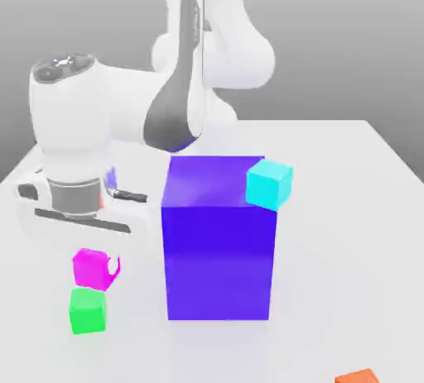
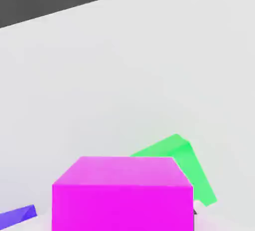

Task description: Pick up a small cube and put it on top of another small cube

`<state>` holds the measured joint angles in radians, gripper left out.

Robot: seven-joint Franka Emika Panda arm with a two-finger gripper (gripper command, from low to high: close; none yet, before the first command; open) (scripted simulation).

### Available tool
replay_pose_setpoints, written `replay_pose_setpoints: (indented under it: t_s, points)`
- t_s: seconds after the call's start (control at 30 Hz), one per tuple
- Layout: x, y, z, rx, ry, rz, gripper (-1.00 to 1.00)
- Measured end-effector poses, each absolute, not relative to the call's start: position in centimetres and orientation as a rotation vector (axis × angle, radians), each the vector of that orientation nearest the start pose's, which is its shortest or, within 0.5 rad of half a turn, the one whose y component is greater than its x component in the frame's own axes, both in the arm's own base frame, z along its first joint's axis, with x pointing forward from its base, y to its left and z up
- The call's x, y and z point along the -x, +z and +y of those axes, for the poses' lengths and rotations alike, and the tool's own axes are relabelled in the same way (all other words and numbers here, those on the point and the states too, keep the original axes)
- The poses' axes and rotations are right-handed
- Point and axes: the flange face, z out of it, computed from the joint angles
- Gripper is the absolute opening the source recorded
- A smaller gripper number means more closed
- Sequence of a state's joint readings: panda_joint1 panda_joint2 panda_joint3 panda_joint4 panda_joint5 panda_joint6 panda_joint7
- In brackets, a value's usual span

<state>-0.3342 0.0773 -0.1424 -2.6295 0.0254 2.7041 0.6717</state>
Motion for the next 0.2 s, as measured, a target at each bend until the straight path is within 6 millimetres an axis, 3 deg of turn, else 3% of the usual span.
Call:
replay_pose_setpoints:
  t_s: [0.1,0.13,0.2]
  points:
    - [-38.1,18.8,-19.8,2.617,0.000,1.737,-1.00]
    - [-38.0,18.1,-19.8,2.617,0.001,1.738,1.00]
    - [-38.0,18.1,-19.8,2.617,0.001,1.738,1.00]
